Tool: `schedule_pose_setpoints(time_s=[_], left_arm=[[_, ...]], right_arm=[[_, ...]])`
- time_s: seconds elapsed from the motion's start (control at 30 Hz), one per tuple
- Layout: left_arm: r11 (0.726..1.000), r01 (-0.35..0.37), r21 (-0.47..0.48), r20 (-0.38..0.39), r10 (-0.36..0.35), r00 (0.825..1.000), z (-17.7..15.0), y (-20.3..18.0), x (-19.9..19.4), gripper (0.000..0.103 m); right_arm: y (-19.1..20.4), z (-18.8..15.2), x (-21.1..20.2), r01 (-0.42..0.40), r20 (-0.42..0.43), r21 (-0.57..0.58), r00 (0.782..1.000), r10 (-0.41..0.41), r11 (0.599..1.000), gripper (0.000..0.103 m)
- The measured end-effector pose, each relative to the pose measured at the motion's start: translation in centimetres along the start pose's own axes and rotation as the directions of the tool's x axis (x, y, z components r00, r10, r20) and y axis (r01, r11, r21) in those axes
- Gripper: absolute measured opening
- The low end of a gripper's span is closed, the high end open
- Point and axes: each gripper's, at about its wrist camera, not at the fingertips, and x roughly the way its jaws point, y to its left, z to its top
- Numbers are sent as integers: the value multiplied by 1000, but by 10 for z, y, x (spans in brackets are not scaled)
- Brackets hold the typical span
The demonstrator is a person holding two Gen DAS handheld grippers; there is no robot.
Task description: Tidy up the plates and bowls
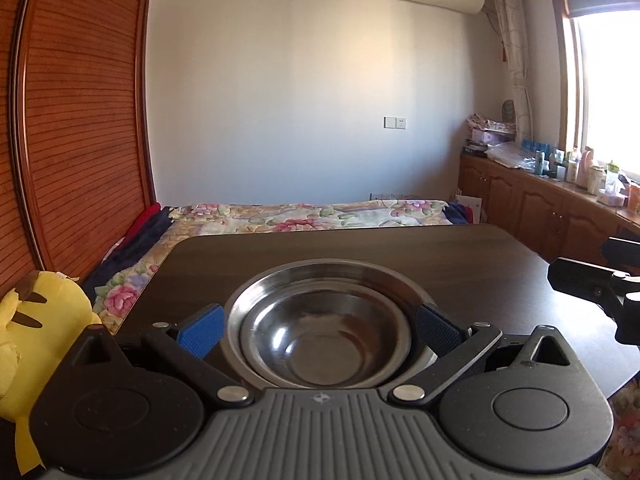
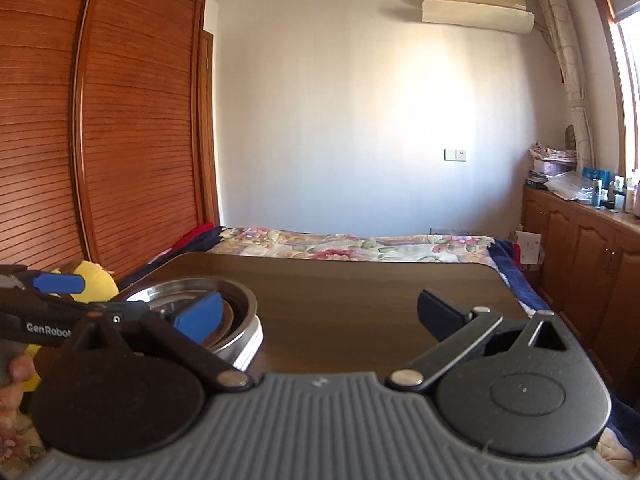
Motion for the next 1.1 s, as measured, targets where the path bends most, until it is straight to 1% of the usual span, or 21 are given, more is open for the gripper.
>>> schedule_pose_setpoints(time_s=[0.2, 0.37, 0.5, 0.67, 0.8, 1.1], left_arm=[[1000, 3, 28, 8, -3, 1000, 3, -15, -15, 103], [999, 10, 30, 9, -11, 1000, -2, -23, -22, 103], [999, 8, 36, 5, -9, 1000, -7, -27, -24, 103], [999, 5, 33, -20, -4, 1000, -16, -25, -20, 103], [1000, -3, 21, -34, 3, 999, -23, -20, -15, 103], [1000, -19, 15, -66, 20, 998, -35, -13, -5, 103]], right_arm=[[-5, 3, -13, 22, 10, 0, 1000, -22, 1000, 103], [-5, 2, -18, 39, 9, -10, 999, -39, 999, 103], [-7, -4, -19, 44, 1, 6, 999, -44, 999, 103], [-10, -16, -13, 53, -24, 29, 998, -52, 998, 103], [-10, -23, -14, 78, -25, 15, 997, -78, 997, 103], [-11, -33, -6, 85, -65, 29, 994, -83, 996, 103]])
